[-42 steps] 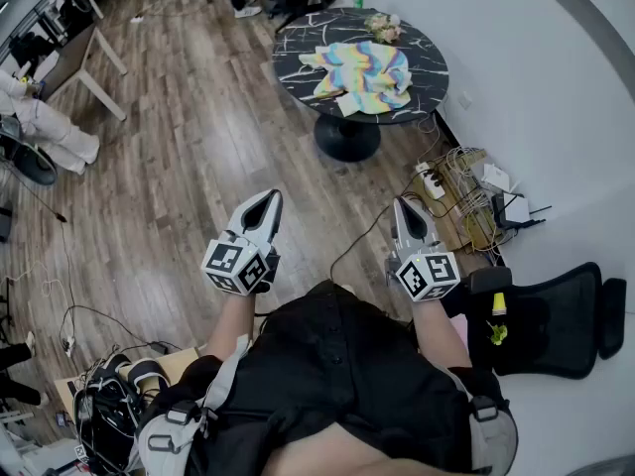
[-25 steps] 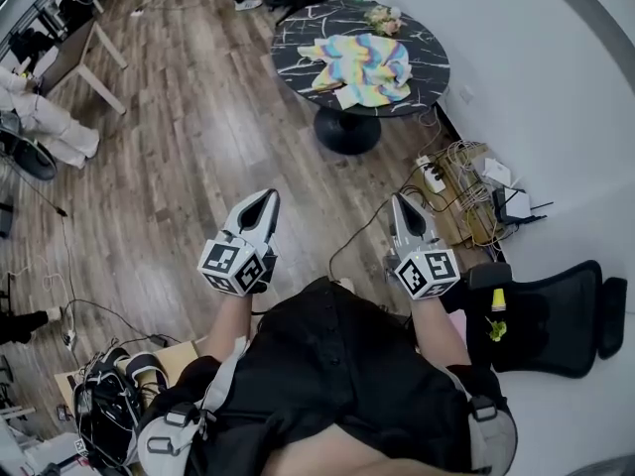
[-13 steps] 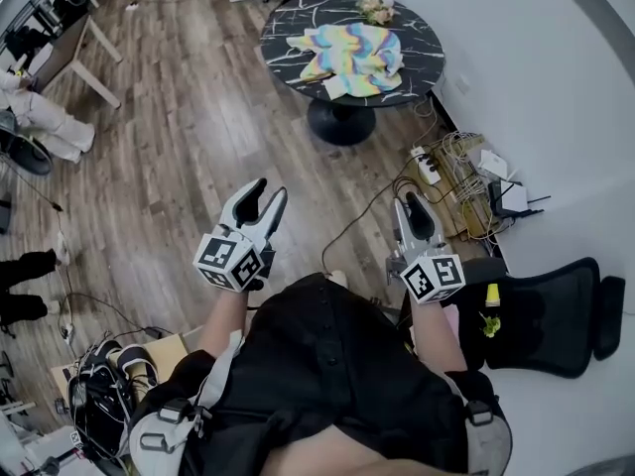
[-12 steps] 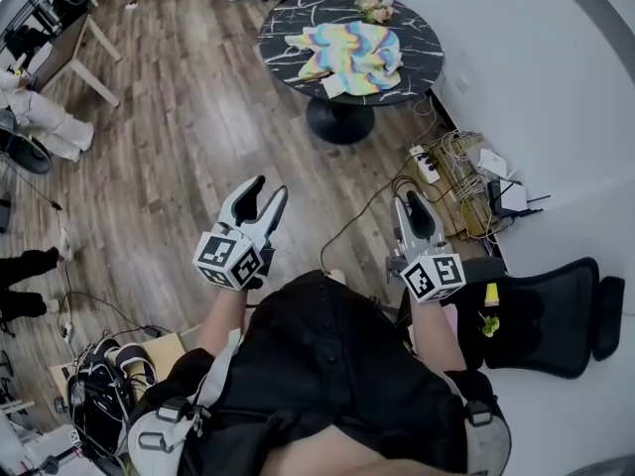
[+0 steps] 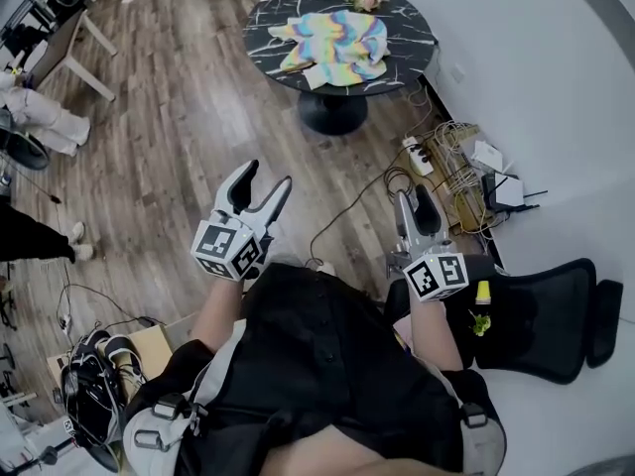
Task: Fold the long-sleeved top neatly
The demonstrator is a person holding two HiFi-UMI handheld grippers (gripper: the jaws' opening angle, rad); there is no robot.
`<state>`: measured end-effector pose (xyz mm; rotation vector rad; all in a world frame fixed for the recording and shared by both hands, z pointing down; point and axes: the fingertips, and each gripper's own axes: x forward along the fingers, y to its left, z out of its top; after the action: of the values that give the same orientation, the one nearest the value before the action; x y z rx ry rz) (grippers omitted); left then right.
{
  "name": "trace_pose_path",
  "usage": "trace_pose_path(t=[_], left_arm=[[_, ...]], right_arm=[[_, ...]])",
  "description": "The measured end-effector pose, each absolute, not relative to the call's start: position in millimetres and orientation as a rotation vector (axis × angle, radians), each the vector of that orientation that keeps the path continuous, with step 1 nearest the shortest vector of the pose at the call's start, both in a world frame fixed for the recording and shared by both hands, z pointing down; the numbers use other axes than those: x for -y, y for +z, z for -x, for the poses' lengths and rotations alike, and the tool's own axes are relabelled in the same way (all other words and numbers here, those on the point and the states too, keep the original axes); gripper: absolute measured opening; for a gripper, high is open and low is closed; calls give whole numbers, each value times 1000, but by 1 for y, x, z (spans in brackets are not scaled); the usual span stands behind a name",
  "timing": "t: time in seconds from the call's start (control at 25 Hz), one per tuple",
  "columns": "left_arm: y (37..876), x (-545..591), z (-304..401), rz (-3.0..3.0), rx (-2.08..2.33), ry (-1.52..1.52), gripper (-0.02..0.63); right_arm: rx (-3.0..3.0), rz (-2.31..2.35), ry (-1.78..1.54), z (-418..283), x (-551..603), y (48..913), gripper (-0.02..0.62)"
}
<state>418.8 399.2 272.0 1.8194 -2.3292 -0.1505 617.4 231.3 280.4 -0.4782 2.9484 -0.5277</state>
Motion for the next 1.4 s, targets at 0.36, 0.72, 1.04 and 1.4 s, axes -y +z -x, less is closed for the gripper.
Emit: trace_pose_path(t=[0.36, 0.72, 1.04, 1.4], left_arm=[[282, -395, -397, -1759, 2355, -142, 360], [290, -362, -316, -1789, 2320, -198, 360], [283, -332, -237, -1861, 2261, -197, 360], [287, -306, -166, -1941, 2185, -184, 360]], right_arm=[[-2964, 500, -611, -590, -212, 300, 256], [-3011, 547, -532, -517, -181, 291, 256], [-3026, 560, -461, -430, -154, 275, 256], [-3041, 618, -453, -361, -146, 279, 256]])
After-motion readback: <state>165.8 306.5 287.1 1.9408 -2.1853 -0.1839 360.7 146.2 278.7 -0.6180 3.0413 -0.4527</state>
